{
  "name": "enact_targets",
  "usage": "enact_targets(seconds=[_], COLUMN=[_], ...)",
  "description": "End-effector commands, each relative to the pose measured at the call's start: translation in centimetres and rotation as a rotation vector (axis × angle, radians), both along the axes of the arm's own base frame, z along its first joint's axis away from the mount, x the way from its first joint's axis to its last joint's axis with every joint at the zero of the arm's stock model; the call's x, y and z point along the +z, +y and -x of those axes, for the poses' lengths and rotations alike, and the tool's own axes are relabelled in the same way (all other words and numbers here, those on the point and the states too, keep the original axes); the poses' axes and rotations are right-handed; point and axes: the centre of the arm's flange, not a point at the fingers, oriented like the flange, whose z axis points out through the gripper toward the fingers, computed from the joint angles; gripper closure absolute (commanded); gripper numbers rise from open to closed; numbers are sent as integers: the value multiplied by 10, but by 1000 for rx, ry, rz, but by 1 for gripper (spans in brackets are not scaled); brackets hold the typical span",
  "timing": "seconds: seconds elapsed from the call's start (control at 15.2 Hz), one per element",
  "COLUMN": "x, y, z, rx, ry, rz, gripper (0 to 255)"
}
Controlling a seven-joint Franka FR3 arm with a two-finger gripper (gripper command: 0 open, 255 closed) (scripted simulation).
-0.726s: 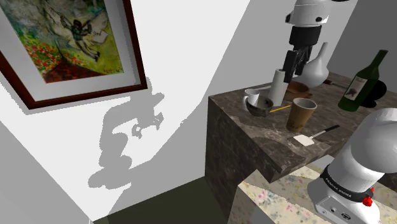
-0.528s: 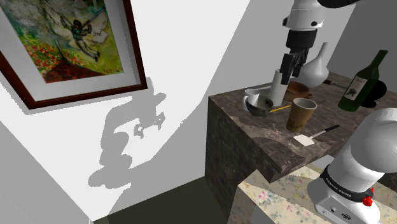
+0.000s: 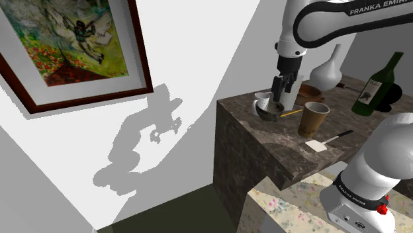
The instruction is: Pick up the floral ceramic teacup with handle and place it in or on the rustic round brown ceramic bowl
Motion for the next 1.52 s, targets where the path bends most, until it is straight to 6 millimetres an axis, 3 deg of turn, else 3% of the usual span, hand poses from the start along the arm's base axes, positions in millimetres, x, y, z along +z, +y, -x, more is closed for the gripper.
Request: enact_targets(seconds=[0.0,0.53,1.06,1.45], x=[-20,-96,-136,-136], y=[-7,-24,-29,-29], z=[-17,-76,-76,-76], rx=[3,11,11,11], ry=[-9,-33,-33,-33], rz=[9,46,46,46], gripper=[0,0,0,0])
